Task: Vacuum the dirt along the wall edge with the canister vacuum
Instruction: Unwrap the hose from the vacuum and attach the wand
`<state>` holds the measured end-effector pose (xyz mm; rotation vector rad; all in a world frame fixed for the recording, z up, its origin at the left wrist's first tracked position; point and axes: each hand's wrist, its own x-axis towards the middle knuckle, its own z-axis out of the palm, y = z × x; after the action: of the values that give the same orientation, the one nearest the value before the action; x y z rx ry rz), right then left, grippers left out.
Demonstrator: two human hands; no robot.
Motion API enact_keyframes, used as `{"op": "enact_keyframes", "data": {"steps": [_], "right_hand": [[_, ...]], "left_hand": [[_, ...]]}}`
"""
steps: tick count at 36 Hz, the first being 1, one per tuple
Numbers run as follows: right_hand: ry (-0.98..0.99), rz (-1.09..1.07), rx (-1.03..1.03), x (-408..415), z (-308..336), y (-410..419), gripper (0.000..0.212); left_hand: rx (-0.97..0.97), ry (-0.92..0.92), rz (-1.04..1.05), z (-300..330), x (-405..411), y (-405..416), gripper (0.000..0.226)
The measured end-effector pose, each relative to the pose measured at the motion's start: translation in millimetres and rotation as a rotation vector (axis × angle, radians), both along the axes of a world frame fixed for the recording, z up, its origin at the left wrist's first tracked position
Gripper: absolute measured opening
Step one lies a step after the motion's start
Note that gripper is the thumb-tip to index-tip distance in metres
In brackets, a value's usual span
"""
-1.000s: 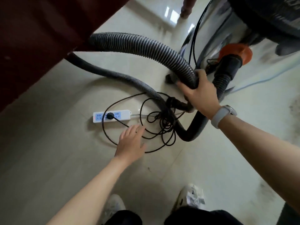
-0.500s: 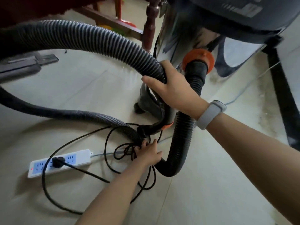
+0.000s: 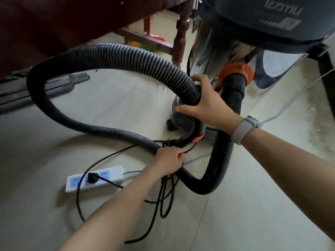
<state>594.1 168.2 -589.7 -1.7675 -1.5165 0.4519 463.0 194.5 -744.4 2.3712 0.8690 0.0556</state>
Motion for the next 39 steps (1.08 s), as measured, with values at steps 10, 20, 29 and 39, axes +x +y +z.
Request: {"op": "enact_keyframes", "data": {"steps": [10,20,29,39], "right_hand": [[0.277,-0.089,0.111,-8,40,17,0.052],[0.391,-0.003,-0.05,-36,164,25,0.033],[0.224,0.065,-0.265,-53,254,50,0.053],[0.506,0.052,-0.606,-51,266,32,0.031]], "left_hand": [[0.209,0.121,-0.122,78,-55,6,0.029],[0.307,0.27,-0.3,246,-62,-37,0.028],[0.347,0.204,-0.323,375,-63,-47,0.031],[0.21,-0.082,-0.09,428,-77,-56,0.015]]}}
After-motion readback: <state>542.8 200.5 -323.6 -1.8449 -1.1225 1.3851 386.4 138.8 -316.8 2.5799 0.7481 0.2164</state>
